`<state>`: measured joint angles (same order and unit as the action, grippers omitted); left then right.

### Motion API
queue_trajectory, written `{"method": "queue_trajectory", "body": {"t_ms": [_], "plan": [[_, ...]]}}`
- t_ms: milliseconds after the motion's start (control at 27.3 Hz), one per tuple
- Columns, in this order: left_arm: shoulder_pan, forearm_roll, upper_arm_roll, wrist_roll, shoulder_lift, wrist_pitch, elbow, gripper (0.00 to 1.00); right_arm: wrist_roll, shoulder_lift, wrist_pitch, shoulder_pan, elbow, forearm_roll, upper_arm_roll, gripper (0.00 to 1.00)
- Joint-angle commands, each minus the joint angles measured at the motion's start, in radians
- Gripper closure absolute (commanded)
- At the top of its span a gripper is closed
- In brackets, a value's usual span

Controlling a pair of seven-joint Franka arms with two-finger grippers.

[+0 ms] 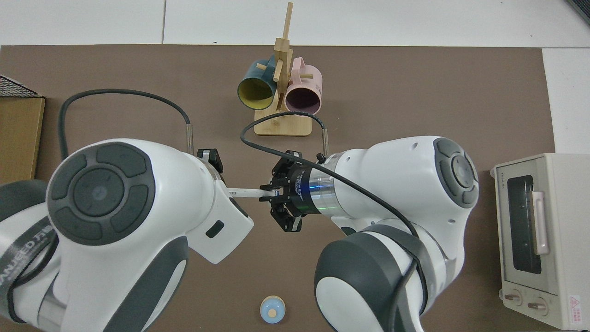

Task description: Put markers into pen holder

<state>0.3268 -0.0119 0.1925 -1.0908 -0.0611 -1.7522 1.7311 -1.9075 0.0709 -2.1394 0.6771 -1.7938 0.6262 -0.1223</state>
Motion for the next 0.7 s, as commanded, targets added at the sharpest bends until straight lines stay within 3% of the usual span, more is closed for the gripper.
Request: {"method": "queue_trajectory", "body": {"t_ms": [0, 37, 220, 403, 660], "plan": [[0.009, 0.009, -0.010, 0.029, -0.016, -0.001, 0.021, 1.00, -0.002, 0.001, -0.005, -0.001, 0.002, -0.094, -0.007, 0.30], [0.006, 0.009, -0.014, 0.029, -0.016, -0.001, 0.019, 1.00, -0.001, -0.002, -0.004, -0.004, -0.004, -0.127, -0.007, 0.00], [-0.003, 0.000, -0.024, 0.029, -0.016, 0.011, 0.021, 1.00, 0.007, -0.013, 0.003, -0.010, -0.007, -0.195, -0.007, 0.01], [-0.009, -0.007, -0.132, 0.046, -0.016, 0.045, 0.035, 1.00, 0.076, -0.019, 0.030, -0.013, -0.012, -0.204, -0.017, 0.01], [-0.009, -0.066, -0.264, 0.039, -0.008, 0.045, 0.041, 1.00, 0.304, -0.060, 0.177, -0.080, -0.012, -0.376, -0.017, 0.01]]}}
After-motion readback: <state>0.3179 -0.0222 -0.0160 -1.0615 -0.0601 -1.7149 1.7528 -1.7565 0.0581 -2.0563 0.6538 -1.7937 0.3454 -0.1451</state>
